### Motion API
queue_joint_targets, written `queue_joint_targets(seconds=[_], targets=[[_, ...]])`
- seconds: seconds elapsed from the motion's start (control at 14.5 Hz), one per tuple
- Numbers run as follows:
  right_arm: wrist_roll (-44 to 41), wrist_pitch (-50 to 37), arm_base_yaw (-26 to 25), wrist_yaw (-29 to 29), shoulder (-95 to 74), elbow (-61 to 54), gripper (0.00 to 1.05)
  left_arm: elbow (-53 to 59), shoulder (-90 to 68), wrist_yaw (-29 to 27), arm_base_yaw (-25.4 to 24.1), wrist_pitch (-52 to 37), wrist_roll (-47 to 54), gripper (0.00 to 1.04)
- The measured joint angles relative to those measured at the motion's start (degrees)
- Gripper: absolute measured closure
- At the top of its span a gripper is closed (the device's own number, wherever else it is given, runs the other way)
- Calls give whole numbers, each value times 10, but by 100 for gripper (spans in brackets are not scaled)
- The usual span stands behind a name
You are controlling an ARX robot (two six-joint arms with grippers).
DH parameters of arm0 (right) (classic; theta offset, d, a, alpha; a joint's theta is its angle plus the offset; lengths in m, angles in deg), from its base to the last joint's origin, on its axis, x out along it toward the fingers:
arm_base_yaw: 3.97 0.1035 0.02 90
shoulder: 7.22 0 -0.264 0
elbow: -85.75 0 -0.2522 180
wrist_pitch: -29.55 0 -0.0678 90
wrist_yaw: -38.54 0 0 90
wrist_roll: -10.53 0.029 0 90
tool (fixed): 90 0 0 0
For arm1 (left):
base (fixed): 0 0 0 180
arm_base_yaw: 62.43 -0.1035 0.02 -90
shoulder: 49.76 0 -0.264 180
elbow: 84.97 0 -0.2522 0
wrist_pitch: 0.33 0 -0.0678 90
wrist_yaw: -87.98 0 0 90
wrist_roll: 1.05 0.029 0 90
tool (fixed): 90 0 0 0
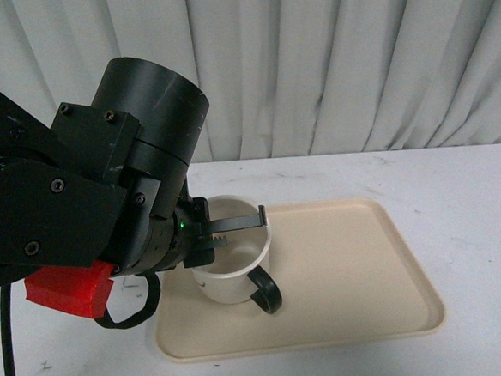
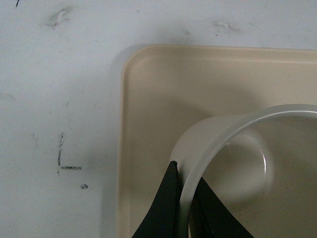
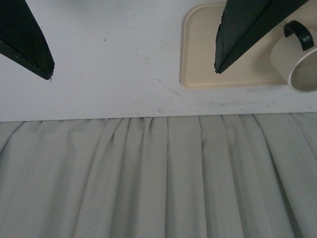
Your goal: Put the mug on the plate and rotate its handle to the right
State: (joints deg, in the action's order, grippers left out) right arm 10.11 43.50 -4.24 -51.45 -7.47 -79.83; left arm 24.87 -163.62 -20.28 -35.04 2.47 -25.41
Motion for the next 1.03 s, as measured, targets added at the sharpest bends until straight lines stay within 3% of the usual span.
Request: queue_joint_targets(seconds=[0.41, 0.55, 0.76, 0.89, 1.03], targets=[[0, 0, 0, 0, 0, 0, 6, 21, 30, -34, 23, 48, -9, 101], [0, 0, 0, 0, 0, 0, 6, 17, 30, -33, 26, 68, -6, 76], [0, 0, 0, 0, 0, 0, 6, -2, 33, -23, 26, 63, 7, 29], [0, 0, 0, 0, 0, 0, 6, -7, 34, -16, 26, 58, 17, 7], [0, 0, 0, 0, 0, 0, 6, -8, 44, 6, 24, 38, 37, 7]])
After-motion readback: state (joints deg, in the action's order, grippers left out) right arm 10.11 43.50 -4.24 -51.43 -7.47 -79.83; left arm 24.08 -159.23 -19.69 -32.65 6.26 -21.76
